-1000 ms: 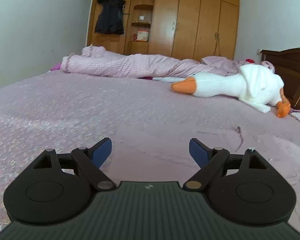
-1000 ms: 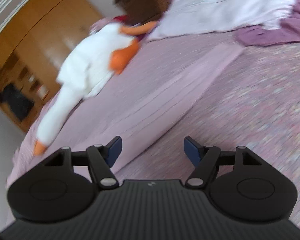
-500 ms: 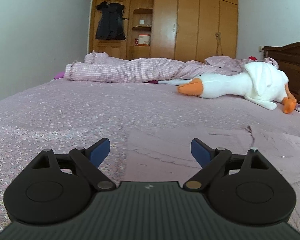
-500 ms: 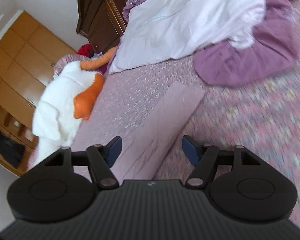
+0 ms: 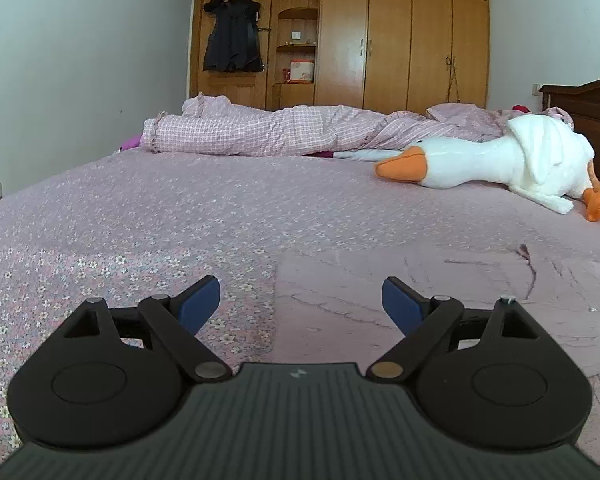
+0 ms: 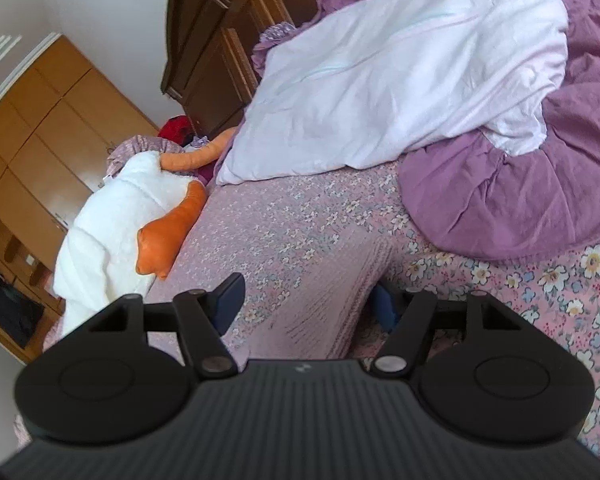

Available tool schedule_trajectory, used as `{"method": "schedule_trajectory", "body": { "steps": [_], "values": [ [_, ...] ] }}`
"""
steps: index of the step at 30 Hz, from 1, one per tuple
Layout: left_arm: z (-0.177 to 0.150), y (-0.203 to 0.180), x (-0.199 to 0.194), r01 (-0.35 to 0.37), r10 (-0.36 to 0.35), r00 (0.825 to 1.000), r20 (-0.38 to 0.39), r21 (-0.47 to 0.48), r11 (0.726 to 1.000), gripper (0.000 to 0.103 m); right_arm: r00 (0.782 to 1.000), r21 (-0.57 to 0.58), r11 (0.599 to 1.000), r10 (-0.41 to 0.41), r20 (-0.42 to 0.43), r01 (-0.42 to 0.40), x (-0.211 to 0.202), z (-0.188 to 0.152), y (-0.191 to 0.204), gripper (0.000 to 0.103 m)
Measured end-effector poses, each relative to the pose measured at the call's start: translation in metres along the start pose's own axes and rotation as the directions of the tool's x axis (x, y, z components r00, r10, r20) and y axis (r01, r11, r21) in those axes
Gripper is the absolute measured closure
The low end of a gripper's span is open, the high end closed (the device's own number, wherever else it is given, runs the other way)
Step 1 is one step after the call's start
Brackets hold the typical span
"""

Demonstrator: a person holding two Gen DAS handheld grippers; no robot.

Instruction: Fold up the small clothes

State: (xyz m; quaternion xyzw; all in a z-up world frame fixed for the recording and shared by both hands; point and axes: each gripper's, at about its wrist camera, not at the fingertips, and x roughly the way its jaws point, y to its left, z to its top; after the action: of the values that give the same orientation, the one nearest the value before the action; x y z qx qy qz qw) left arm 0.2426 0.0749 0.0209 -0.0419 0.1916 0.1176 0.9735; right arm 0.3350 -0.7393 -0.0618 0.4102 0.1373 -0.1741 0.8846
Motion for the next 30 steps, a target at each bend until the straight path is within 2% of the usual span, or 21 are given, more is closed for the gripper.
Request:
{"method": "schedule_trajectory", "body": {
  "steps": [1,3,4,6,8,11,13,19,25,30],
  "values": [
    [0.0,0.0,0.001,-0.002,0.002,1.0,-0.004,-0.003,1.0,0.011,1.0,-0.003,1.0,-0.012,0.007,0.012,0.001,0.0,0.0,0.044],
    [-0.001,0.001,0.001,-0.007,0.007,1.0,-0.007,-0.007,1.0,0.011,0.998,-0.002,0.998,-0.055,0.021,0.055,0.003,-0.001,0.001,0.062],
    [-0.001,0.002,0.001,-0.009,0.009,1.0,-0.005,-0.008,1.0,0.011,0.997,0.005,0.998,-0.071,0.026,0.07,0.003,-0.001,-0.001,0.066],
    [-0.001,0.001,0.001,-0.012,0.012,1.0,0.001,-0.006,1.0,0.011,0.994,0.028,0.994,-0.103,0.03,0.102,0.003,-0.001,-0.005,0.087],
    [-0.001,0.001,0.001,-0.017,0.017,1.0,0.004,-0.005,1.0,0.011,0.992,0.053,0.991,-0.122,0.03,0.12,0.002,0.0,-0.009,0.092],
    [0.0,0.002,0.001,-0.019,0.019,1.0,0.002,-0.009,1.0,0.011,0.992,0.025,0.992,-0.126,0.024,0.125,-0.002,0.002,-0.007,0.092],
    [0.0,0.002,0.0,-0.019,0.019,1.0,0.003,-0.015,1.0,0.011,0.99,-0.038,0.989,-0.139,0.028,0.14,-0.004,0.004,0.003,0.093],
    [0.005,0.002,-0.002,-0.016,0.017,1.0,0.025,-0.017,1.0,0.011,0.993,-0.221,0.969,-0.096,0.07,0.11,-0.02,0.016,0.045,0.093],
    [0.011,0.005,-0.004,-0.01,0.011,0.999,0.034,-0.044,0.999,0.011,0.997,-0.427,0.904,0.01,0.083,0.026,-0.042,0.008,0.123,0.093],
    [0.014,0.0,-0.006,-0.023,0.023,0.998,0.057,-0.002,1.0,0.011,0.993,-0.555,0.832,0.086,0.078,-0.029,-0.06,-0.004,0.189,0.093]
  ]
}}
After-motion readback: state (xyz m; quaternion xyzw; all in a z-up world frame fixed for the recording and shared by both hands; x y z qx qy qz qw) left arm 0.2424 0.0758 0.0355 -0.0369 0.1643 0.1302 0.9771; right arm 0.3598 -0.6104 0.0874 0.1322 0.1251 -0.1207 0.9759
